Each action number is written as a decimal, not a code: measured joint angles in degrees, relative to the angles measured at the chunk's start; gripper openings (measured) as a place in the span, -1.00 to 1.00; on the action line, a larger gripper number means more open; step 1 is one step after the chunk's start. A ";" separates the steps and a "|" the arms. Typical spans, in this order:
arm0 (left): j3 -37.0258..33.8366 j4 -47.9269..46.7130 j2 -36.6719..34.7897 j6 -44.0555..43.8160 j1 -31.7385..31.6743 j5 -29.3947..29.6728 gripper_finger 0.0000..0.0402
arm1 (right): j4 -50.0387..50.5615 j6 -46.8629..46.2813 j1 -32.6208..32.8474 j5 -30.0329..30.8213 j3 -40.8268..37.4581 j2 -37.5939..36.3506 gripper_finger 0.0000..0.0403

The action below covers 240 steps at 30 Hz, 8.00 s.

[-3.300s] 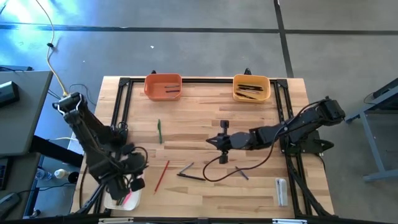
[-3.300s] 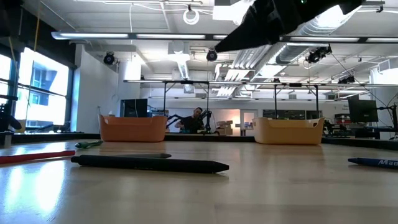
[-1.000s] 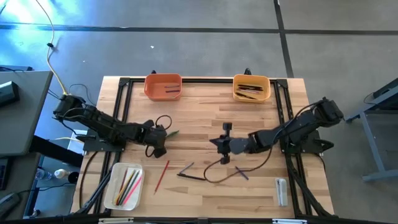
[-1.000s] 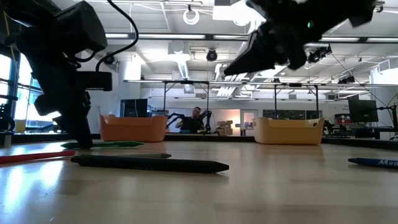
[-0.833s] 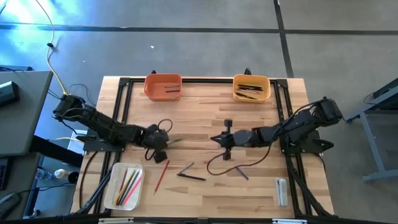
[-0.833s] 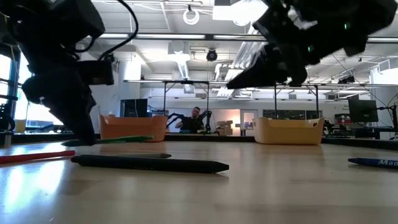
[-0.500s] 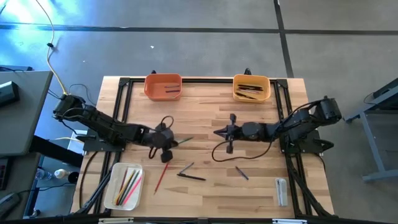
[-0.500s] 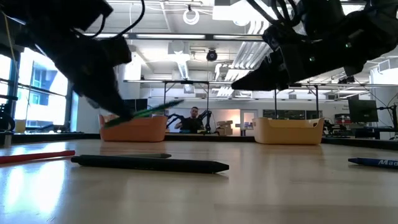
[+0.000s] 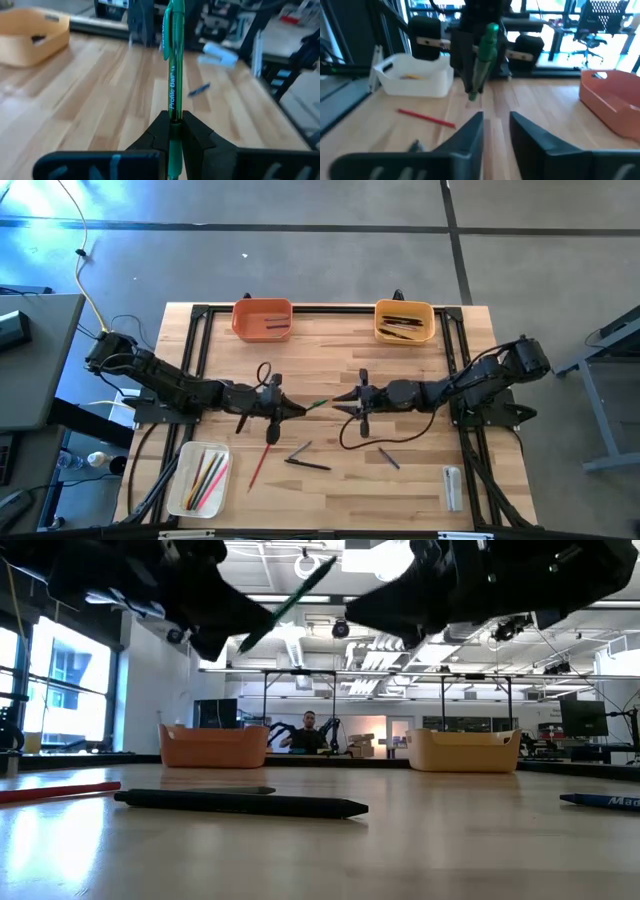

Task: Sort crayons/erasers/pens/pencils in bins
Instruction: Put the green pen into the yellow bin, then put the gray crayon into the orange bin

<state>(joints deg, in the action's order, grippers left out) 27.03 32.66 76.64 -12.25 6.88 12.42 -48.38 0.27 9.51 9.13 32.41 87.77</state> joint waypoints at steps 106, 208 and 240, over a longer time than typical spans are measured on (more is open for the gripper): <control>-19.47 34.46 -0.04 7.49 -0.47 1.69 -1.00 | 68.83 -9.25 7.08 -1.57 35.75 24.79 -0.57; -0.31 -12.27 10.10 6.47 0.38 -1.42 -0.91 | 45.88 17.44 -29.43 -10.17 -0.54 -26.25 -0.99; 10.32 -38.94 16.93 8.52 -5.56 -6.05 -0.72 | 34.73 16.28 -16.47 -8.22 -5.38 -26.23 -1.00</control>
<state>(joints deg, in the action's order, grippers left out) 37.34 -6.28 93.58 -3.72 1.32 6.37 -13.65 16.56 -6.96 0.91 27.03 61.54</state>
